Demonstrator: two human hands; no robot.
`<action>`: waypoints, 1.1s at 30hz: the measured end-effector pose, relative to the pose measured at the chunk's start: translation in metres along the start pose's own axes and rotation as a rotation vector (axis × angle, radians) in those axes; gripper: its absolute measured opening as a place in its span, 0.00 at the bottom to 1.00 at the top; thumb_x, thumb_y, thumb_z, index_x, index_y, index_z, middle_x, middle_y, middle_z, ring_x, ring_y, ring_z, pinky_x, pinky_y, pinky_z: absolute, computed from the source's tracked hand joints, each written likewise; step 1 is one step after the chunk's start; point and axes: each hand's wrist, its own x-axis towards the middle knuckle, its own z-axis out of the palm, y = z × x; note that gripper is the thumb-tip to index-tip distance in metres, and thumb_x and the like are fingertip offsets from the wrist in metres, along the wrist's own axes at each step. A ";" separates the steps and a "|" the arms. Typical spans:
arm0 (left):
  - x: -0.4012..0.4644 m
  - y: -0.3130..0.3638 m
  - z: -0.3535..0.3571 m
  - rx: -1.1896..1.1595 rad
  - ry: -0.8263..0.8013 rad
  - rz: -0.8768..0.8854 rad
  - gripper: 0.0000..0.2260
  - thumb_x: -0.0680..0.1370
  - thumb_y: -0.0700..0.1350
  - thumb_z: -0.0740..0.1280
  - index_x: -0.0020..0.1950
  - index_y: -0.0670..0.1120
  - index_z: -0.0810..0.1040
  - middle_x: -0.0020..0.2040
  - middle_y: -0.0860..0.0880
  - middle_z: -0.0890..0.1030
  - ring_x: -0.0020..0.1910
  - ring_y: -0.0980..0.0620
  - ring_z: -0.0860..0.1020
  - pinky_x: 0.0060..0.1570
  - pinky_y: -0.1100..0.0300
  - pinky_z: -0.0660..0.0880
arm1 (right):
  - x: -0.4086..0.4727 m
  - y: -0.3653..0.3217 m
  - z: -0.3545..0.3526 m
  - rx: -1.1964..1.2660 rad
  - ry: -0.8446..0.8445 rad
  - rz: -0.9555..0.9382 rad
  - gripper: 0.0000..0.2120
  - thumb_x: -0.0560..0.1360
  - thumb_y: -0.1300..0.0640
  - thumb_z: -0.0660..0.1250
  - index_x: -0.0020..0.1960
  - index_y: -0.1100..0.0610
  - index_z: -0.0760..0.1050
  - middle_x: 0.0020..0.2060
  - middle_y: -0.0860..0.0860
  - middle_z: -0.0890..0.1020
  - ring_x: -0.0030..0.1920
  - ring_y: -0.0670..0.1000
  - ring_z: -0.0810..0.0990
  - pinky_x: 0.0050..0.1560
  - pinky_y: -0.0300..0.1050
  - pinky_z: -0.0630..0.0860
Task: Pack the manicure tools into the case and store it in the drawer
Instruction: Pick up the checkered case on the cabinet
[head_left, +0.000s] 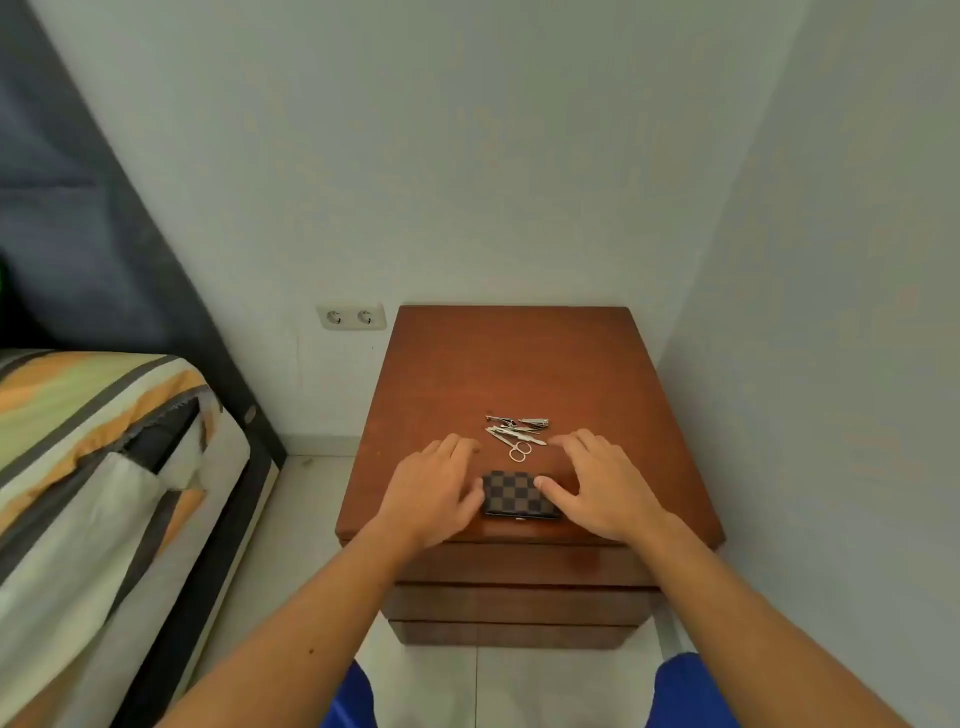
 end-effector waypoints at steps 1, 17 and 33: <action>-0.002 0.004 0.002 -0.023 -0.026 -0.003 0.21 0.84 0.56 0.62 0.75 0.50 0.71 0.71 0.52 0.77 0.65 0.51 0.78 0.56 0.56 0.78 | -0.006 -0.002 0.001 0.019 0.004 0.003 0.32 0.78 0.33 0.61 0.76 0.49 0.68 0.70 0.47 0.75 0.67 0.50 0.74 0.68 0.49 0.71; -0.008 -0.001 0.057 -0.320 -0.082 -0.117 0.33 0.79 0.59 0.73 0.80 0.53 0.67 0.75 0.55 0.72 0.72 0.54 0.67 0.72 0.57 0.67 | -0.024 0.007 0.033 0.231 -0.027 -0.040 0.27 0.78 0.45 0.71 0.74 0.50 0.71 0.69 0.43 0.74 0.68 0.43 0.71 0.71 0.44 0.71; -0.004 -0.003 0.060 -0.516 -0.092 -0.186 0.32 0.74 0.55 0.79 0.76 0.55 0.71 0.68 0.60 0.74 0.63 0.59 0.68 0.69 0.56 0.69 | -0.022 0.009 0.045 0.344 0.062 -0.008 0.20 0.81 0.44 0.66 0.70 0.50 0.75 0.64 0.43 0.78 0.64 0.43 0.75 0.67 0.42 0.74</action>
